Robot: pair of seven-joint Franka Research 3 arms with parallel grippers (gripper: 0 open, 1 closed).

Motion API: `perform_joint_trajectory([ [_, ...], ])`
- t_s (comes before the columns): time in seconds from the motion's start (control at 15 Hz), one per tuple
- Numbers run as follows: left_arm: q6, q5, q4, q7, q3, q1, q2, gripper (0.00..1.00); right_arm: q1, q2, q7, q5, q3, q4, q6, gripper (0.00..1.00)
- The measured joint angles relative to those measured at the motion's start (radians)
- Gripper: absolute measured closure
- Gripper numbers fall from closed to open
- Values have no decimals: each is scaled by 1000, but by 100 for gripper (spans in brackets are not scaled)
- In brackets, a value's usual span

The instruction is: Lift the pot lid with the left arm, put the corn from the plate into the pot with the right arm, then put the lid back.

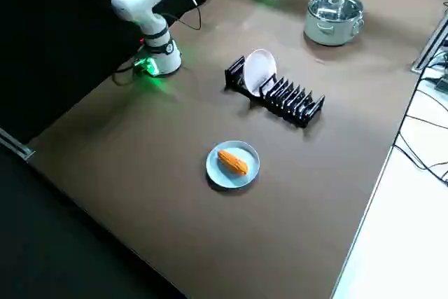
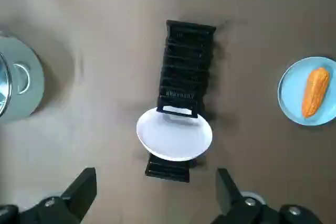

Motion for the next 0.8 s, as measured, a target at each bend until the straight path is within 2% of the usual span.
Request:
perform_joint_trajectory([
  [0.47,0,-7,-2,-1,-6,-15,9,0,-45,-1,-20,-5,-6,0,0,0],
  [0.67,24,-112,-7,-94,-19,-69,54,0,-45,-2,-32,-22,-6,0,-3,0],
  [0.8,108,-163,-10,-223,-24,-137,110,0,-46,-7,-32,-24,-10,0,-5,0],
])
